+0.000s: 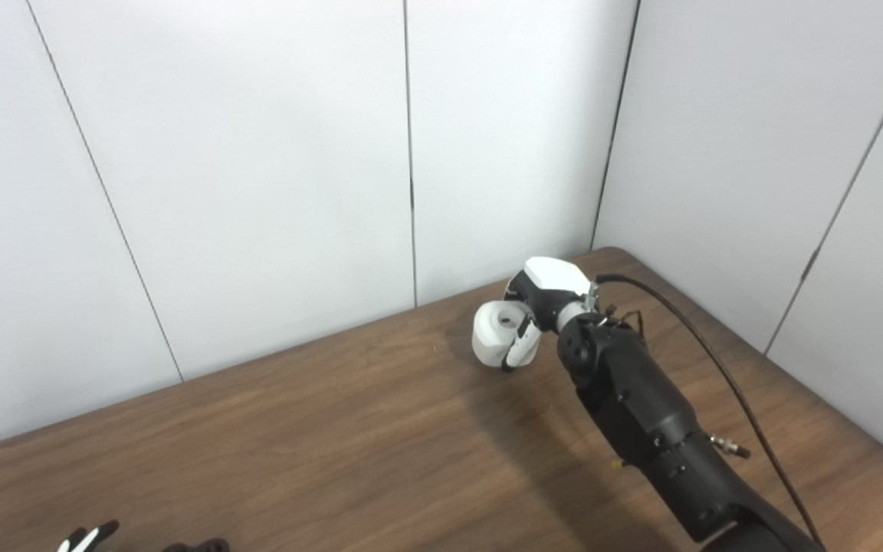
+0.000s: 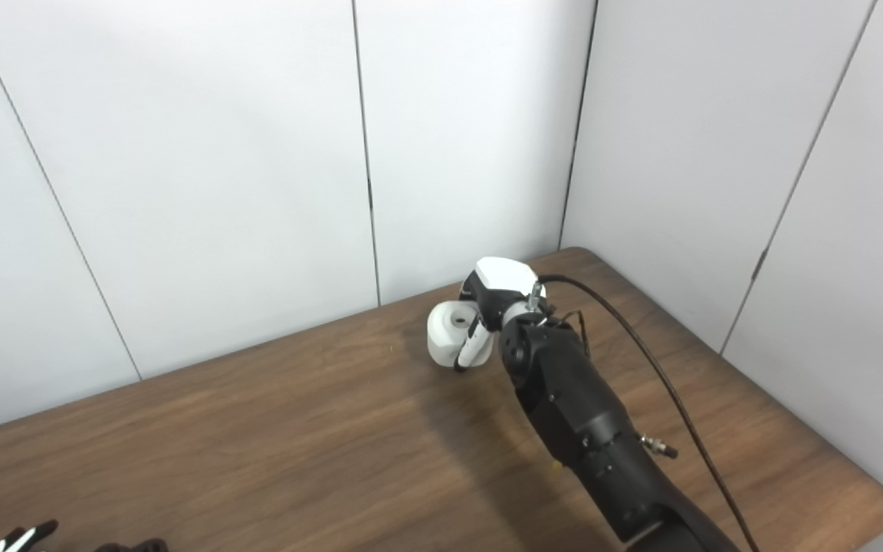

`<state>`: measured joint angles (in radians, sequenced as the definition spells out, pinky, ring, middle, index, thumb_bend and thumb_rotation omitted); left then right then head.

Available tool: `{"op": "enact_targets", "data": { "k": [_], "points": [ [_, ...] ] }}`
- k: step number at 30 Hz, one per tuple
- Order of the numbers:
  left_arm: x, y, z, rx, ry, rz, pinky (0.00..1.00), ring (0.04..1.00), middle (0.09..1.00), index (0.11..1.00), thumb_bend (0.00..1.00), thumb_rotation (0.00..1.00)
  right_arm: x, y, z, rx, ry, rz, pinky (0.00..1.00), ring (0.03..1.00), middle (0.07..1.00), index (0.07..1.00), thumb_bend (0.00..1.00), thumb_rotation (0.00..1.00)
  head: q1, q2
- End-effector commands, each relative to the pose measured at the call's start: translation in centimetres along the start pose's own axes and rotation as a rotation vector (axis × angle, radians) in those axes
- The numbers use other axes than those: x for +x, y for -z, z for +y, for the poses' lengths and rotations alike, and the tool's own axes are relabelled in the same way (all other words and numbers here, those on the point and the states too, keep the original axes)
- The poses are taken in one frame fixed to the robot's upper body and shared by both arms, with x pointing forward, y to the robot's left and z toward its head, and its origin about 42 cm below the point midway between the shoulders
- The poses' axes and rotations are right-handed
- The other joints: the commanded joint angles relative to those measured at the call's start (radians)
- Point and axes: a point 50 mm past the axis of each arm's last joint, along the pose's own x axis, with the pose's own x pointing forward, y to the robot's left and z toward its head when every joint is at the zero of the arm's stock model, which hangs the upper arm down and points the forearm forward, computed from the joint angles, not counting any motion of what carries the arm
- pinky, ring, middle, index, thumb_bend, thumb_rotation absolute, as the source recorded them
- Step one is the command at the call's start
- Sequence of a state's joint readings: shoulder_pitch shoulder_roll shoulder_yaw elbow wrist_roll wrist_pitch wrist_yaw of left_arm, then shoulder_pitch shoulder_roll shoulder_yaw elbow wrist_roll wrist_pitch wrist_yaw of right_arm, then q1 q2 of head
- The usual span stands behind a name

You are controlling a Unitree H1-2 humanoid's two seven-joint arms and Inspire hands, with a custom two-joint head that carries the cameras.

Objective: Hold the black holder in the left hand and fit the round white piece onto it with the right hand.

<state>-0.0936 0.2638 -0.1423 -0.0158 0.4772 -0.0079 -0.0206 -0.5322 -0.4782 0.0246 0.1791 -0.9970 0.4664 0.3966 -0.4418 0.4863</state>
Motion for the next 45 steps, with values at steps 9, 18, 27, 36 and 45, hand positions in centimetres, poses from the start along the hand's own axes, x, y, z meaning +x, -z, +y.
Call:
{"op": "enact_targets", "data": {
  "k": [9,18,27,36,45],
  "points": [
    [0.7,-0.8,-0.6,0.002,0.012,-0.005,1.00,1.000,0.912,0.482,0.52,0.03,-1.1,-2.0,-5.2,-0.010,0.032,-0.113,0.44,0.463,0.488,0.475,0.52,0.13,0.070,0.027],
    [1.4,-0.9,-2.0,0.005,0.044,0.031,1.00,1.000,0.914,0.482,0.52,0.04,-3.5,-4.9,-7.5,-0.031,0.010,-0.245,0.22,0.294,0.406,0.519,0.52,0.01,0.130,0.042],
    [2.1,-1.6,-3.3,0.018,0.051,0.043,1.00,1.000,0.913,0.481,0.52,0.04,-6.7,-9.1,-9.0,-0.066,-0.001,-0.396,0.22,0.299,0.440,0.503,0.52,0.00,0.208,0.071],
    [2.7,-2.7,-4.7,0.037,0.062,0.049,1.00,1.000,0.916,0.481,0.52,0.04,-9.0,-12.2,-8.5,-0.073,-0.042,-0.532,0.28,0.383,0.462,0.492,0.52,0.00,0.296,0.090],
    [3.2,-3.6,-6.0,0.031,0.052,0.054,1.00,1.000,0.922,0.480,0.52,0.04,-10.5,-15.1,-6.8,-0.082,-0.096,-0.624,0.52,0.485,0.495,0.456,0.52,0.00,0.379,0.094]
  ]
}}
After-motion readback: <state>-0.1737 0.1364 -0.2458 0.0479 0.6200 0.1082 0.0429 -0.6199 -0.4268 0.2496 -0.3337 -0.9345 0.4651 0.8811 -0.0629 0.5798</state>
